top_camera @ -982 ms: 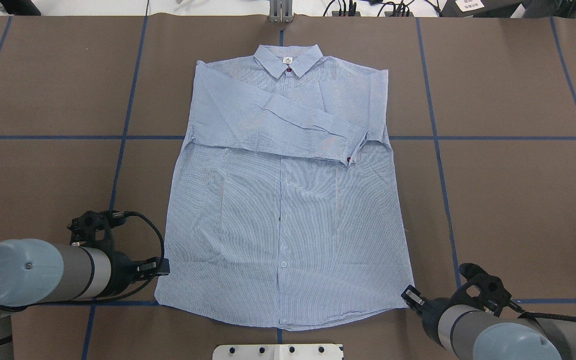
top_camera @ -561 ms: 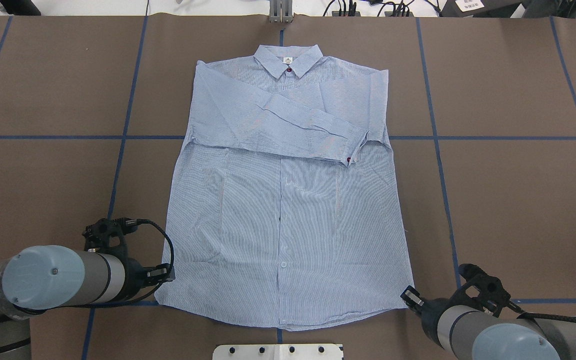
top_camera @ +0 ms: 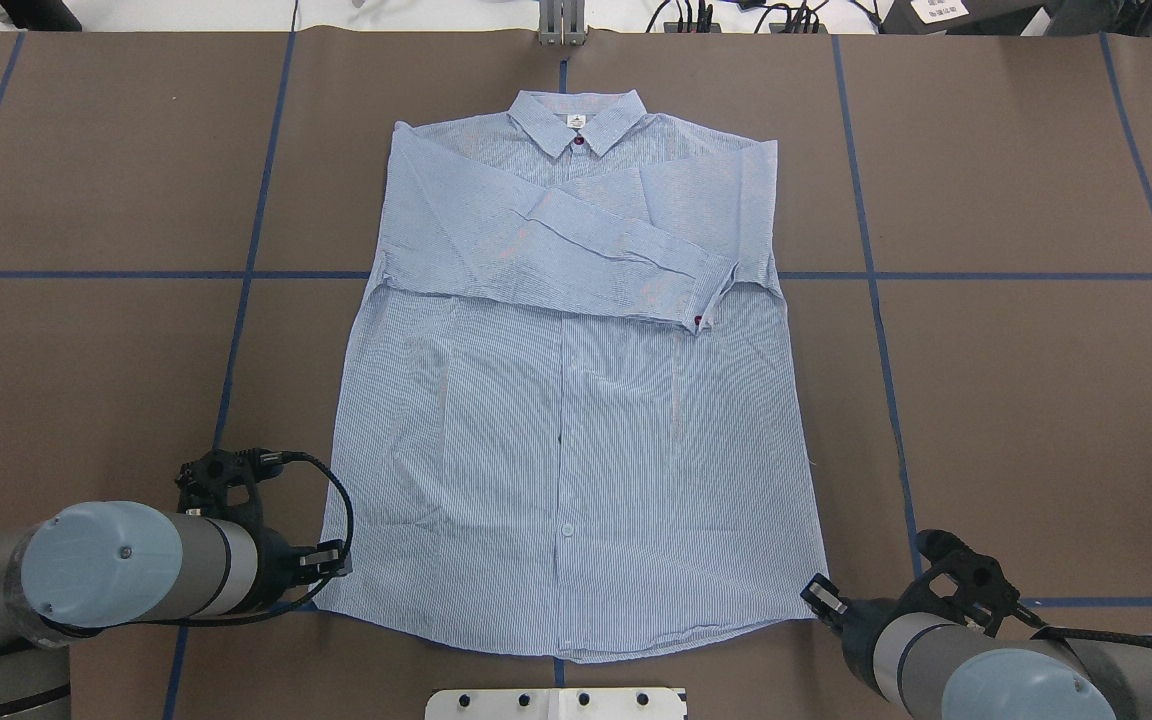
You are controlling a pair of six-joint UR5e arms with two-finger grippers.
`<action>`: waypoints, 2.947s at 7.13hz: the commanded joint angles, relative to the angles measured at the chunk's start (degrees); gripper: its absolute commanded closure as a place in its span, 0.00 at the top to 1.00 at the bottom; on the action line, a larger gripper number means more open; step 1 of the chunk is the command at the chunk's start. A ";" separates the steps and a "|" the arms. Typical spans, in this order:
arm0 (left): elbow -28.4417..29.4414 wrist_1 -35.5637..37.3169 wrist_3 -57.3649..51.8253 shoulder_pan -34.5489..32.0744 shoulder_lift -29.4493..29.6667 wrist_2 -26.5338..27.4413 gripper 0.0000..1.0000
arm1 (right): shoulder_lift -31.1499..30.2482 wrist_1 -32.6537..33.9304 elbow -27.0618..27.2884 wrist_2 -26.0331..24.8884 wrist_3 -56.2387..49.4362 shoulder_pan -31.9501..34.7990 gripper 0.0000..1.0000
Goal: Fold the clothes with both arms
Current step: 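Grasp the hem corners with both grippers, then lift the hem with both grippers and fold it toward the collar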
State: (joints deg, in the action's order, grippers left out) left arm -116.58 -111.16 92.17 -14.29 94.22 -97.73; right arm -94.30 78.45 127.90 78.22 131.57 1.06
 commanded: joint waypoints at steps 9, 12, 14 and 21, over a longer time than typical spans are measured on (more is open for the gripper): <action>1.01 0.07 0.12 0.75 0.35 -2.11 0.00 | -0.01 -0.05 0.16 0.00 0.00 -0.10 0.00; -3.82 2.42 0.03 0.57 0.25 -6.42 0.00 | -0.10 -0.05 1.30 0.00 -0.09 0.25 0.00; -8.64 2.53 2.29 0.40 -0.26 -7.03 0.00 | -1.76 0.04 3.05 0.00 -0.26 0.43 0.00; -13.77 4.28 8.03 -16.43 3.33 -11.48 0.00 | 2.54 0.48 6.93 -0.26 -0.97 12.28 0.00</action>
State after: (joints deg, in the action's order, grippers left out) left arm -130.70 -106.91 100.05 -24.99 96.95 -106.32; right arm -92.90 78.82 134.77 77.91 130.53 10.79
